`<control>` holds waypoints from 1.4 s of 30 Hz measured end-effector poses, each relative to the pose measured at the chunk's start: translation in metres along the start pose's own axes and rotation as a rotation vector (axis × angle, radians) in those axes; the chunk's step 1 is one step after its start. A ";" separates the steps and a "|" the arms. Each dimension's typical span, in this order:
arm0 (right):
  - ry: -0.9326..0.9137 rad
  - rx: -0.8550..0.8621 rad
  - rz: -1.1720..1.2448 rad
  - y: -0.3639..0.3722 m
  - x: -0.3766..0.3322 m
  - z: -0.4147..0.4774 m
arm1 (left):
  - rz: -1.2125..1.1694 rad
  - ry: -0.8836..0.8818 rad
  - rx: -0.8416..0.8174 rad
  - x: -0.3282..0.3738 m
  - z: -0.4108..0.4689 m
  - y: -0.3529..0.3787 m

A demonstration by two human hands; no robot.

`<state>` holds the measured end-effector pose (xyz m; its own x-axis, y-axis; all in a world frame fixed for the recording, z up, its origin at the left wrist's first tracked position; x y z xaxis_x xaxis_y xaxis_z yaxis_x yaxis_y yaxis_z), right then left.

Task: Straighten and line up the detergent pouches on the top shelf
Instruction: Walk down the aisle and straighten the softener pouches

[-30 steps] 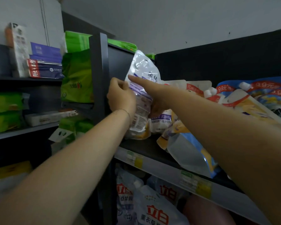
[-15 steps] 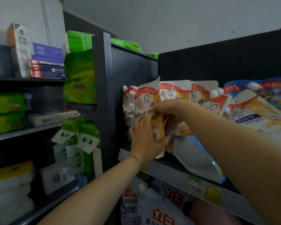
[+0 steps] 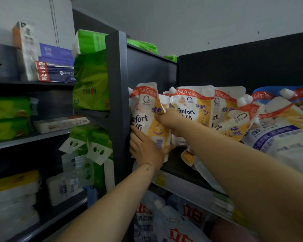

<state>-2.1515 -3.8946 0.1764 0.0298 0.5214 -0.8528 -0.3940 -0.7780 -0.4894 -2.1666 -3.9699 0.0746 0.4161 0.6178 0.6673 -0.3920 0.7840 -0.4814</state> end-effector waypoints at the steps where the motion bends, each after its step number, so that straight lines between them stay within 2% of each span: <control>1: -0.016 0.018 -0.021 0.001 0.000 0.002 | 0.020 0.026 0.029 0.001 -0.002 0.002; 3: -0.030 0.051 -0.062 0.002 0.002 0.007 | 0.060 0.152 0.072 0.001 -0.006 0.007; 5: -0.057 0.082 -0.099 0.003 0.004 0.012 | 0.095 0.240 0.019 -0.002 -0.005 0.010; 10: -0.101 0.096 -0.113 0.006 0.007 0.020 | 0.168 0.228 -0.120 -0.005 0.006 0.013; 13: -0.019 -0.031 -0.120 -0.002 0.007 0.025 | 0.171 0.229 -0.183 -0.007 0.010 0.014; 16: 0.059 -0.213 -0.403 -0.022 -0.004 0.021 | 0.168 0.256 -0.188 -0.010 0.010 0.012; 19: 0.090 -0.304 -0.745 -0.043 -0.014 0.017 | 0.173 0.292 -0.056 -0.007 0.003 0.004; 21: 0.090 -0.319 -0.864 -0.053 -0.015 0.016 | 0.182 0.433 0.102 -0.003 0.000 -0.001; 23: 0.110 -0.319 -0.937 -0.060 -0.012 0.015 | 0.146 0.620 0.190 0.004 -0.001 -0.002; 25: 0.116 -0.310 -0.990 -0.068 -0.010 0.013 | 0.082 0.781 0.164 0.015 0.000 0.000; 27: 0.108 -0.273 -1.016 -0.079 -0.010 0.013 | -0.005 0.868 0.087 0.028 0.001 0.002; 33: 0.008 -0.024 -1.036 -0.131 -0.021 0.024 | -0.086 0.836 -0.089 0.057 0.008 0.012; 38: 0.135 0.011 -1.127 -0.158 -0.028 0.041 | -0.003 0.733 -0.372 0.059 0.017 0.030; 42: 0.110 0.011 -1.094 -0.151 -0.023 0.063 | 0.027 0.622 -0.449 0.060 0.023 0.037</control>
<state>-2.1503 -3.7670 0.2809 0.4493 0.8929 0.0291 -0.1127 0.0889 -0.9896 -2.1748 -3.9052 0.1105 0.8486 0.4530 0.2733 -0.0926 0.6357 -0.7663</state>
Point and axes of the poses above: each hand's wrist, its own z-axis towards the middle knuckle, its own y-axis out of the palm, x = y × z, the point moved 1 cm from there along z, towards the middle knuckle, and after that the axes turned 4 degrees about y, right-handed, at the moved point
